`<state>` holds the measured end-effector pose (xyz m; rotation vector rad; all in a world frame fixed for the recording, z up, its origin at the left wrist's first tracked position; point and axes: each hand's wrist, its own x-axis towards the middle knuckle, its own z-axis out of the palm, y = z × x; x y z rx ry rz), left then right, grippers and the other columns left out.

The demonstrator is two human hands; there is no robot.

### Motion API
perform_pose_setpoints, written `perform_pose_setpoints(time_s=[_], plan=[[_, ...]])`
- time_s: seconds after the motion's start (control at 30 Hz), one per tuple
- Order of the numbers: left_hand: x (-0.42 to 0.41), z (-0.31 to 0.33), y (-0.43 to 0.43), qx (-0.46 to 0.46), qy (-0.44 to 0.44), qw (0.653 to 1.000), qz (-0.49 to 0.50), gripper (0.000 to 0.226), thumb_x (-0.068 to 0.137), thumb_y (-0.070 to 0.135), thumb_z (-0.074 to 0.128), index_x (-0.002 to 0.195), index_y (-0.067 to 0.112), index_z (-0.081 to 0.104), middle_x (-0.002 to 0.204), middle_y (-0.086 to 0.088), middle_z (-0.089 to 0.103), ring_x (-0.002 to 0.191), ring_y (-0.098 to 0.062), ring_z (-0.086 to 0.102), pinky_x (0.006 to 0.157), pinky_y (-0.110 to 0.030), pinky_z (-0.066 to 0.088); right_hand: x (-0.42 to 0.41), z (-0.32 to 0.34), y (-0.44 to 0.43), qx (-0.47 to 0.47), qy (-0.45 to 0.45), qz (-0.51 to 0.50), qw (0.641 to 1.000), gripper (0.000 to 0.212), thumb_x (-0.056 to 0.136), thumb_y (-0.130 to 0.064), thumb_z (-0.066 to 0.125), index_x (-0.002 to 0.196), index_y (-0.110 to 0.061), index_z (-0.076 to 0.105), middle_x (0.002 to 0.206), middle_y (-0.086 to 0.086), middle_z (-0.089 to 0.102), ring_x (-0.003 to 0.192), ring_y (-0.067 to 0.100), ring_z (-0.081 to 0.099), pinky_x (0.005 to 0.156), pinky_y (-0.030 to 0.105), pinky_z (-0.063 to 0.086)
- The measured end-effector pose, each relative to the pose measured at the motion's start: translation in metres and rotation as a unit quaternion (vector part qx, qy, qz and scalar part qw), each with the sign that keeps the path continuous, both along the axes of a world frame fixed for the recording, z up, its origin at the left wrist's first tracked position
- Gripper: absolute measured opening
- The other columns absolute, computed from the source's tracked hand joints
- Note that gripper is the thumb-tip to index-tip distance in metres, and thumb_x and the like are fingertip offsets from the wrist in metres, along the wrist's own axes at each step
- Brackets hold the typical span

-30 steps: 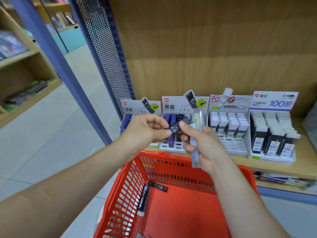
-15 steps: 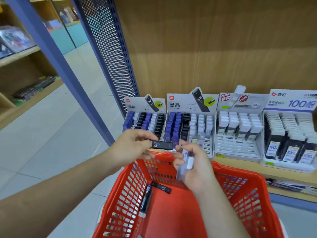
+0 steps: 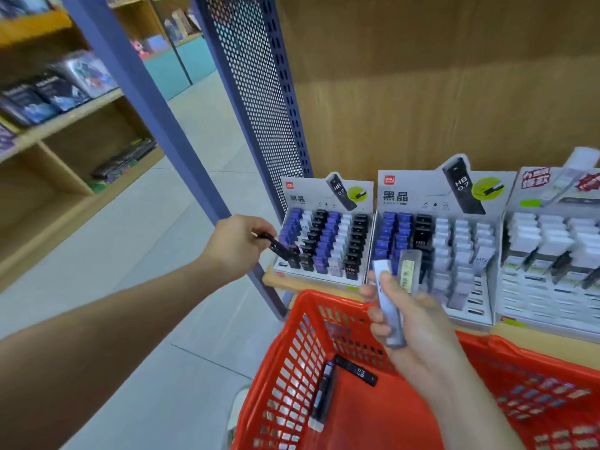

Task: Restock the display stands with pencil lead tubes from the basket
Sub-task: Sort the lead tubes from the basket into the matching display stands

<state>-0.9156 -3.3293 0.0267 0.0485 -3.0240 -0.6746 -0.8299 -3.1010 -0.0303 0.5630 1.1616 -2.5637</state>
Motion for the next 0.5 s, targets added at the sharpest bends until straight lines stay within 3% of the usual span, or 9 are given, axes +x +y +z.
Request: perform_pose_setpoints(time_s=[0.07,0.13,0.23,0.33,0.4,0.5], plan=[[-0.013,-0.003,-0.006,-0.002,0.023,1.000,-0.005,0.020,0.089,0.003,0.058,0.097,0.016,0.072,0.082,-0.002,0.068,0.071,-0.022,0.060,0.067,-0.025,0.049,-0.007,-0.002,-0.006,0.011,-0.004,0.021,1.000,0.020,0.094,-0.008,0.058,0.109,0.005,0.062,0.086,0.015,0.070,0.052,0.011,0.048,0.039,0.016,0.035],[-0.026,-0.007,-0.008,0.010,0.038,0.999,-0.010,0.022,0.091,0.003,0.056,0.100,0.016,0.071,0.086,-0.003,0.068,0.069,-0.020,0.054,0.068,-0.026,0.045,-0.014,-0.001,-0.009,0.026,0.004,0.035,0.999,0.018,0.096,-0.003,0.055,0.110,0.004,0.063,0.090,0.017,0.071,0.057,0.014,0.055,0.044,0.019,0.042],[-0.038,-0.012,-0.010,-0.003,0.058,0.998,-0.034,0.023,0.092,0.003,0.054,0.102,0.016,0.070,0.093,-0.004,0.068,0.073,-0.021,0.054,0.069,-0.026,0.044,-0.025,0.008,-0.015,0.072,0.035,0.063,0.995,0.019,0.099,-0.014,0.053,0.113,-0.008,0.064,0.089,0.013,0.074,0.060,0.019,0.066,0.049,0.025,0.052],[-0.039,-0.023,-0.016,-0.062,0.075,0.993,-0.064,0.025,0.092,0.002,0.050,0.105,0.014,0.068,0.101,-0.004,0.066,0.089,-0.024,0.058,0.079,-0.031,0.047,-0.036,0.013,-0.023,0.134,0.043,0.079,0.987,0.020,0.097,-0.025,0.055,0.110,-0.013,0.064,0.080,0.008,0.073,0.048,0.014,0.055,0.038,0.019,0.041],[-0.038,-0.028,-0.020,-0.080,0.077,0.992,-0.068,0.026,0.093,0.001,0.048,0.107,0.013,0.066,0.103,-0.005,0.062,0.092,-0.026,0.056,0.080,-0.036,0.046,-0.041,0.012,-0.029,0.158,0.044,0.086,0.983,0.023,0.095,-0.028,0.057,0.109,-0.011,0.063,0.078,0.009,0.071,0.047,0.012,0.048,0.035,0.016,0.032],[-0.039,-0.033,-0.028,-0.096,0.076,0.989,-0.078,0.028,0.091,-0.002,0.048,0.107,0.014,0.065,0.103,-0.005,0.060,0.092,-0.026,0.057,0.082,-0.039,0.047,-0.046,0.003,-0.034,0.166,0.041,0.105,0.980,0.027,0.094,-0.026,0.058,0.109,-0.004,0.063,0.077,0.011,0.068,0.048,0.012,0.047,0.036,0.017,0.031]])
